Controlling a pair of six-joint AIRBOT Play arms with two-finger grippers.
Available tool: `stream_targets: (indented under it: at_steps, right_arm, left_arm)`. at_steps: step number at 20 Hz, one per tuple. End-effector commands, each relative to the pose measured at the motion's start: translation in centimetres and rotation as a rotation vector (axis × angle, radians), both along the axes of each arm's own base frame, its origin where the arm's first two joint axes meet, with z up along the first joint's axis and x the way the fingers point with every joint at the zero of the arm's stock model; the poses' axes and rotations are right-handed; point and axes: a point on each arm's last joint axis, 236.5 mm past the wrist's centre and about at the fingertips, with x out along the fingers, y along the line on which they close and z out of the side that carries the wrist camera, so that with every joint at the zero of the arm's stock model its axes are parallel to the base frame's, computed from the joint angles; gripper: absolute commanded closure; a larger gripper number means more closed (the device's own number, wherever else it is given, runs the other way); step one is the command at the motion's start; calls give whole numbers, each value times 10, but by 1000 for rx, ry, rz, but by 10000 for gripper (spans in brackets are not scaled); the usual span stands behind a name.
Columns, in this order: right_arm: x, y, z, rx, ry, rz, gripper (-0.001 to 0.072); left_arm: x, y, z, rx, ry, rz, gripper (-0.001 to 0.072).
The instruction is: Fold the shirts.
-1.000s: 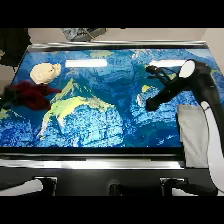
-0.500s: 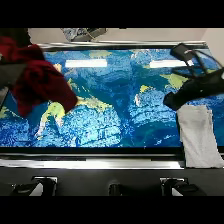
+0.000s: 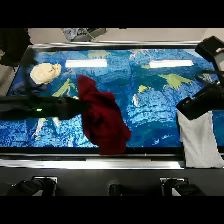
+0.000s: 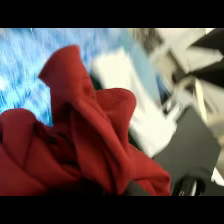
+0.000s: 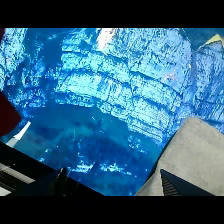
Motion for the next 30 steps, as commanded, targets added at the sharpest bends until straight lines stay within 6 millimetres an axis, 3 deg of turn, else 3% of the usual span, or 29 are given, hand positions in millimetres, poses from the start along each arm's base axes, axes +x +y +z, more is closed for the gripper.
stream_targets:
  at_steps: [1,4,6,7,9,12,15,16,17,19,21,23,27,30]
  right_arm:
    - [-1,-3,0,7,4,-35,36]
    - [12,-2,-16,2,55,-34,36]
    - [27,1,-38,0,124,-26,36]
    - [38,6,-53,2,162,-5,36]
    - [61,21,-88,39,228,36,34]
    - [71,51,-138,109,386,165,33]
    - [62,59,-167,124,505,228,34]
    - [59,58,-176,126,525,223,35]
    - [53,59,-187,133,554,220,35]
    - [32,66,-212,174,644,220,35]
    - [17,75,-231,223,697,221,35]
    - [9,82,-243,263,725,209,36]
    - [4,84,-251,277,742,201,36]
    - [4,84,-251,278,740,196,36]
  left_arm:
    - [11,-22,-65,96,117,-94,675]
    - [15,-23,-131,184,259,-182,675]
    - [19,-12,-179,290,345,-197,671]
    - [24,-9,-200,327,383,-181,597]
    - [29,-8,-222,339,460,-155,-13]
    - [54,23,-213,338,444,-90,-9]
    - [86,91,-189,378,399,33,-8]
    - [93,113,-189,393,398,81,1]
    - [96,132,-194,405,416,123,64]
    - [93,150,-216,394,485,171,82]
    - [83,145,-246,361,554,203,80]
    - [76,128,-268,297,606,228,77]
    - [71,98,-302,296,647,219,79]
    - [68,81,-316,316,642,199,81]
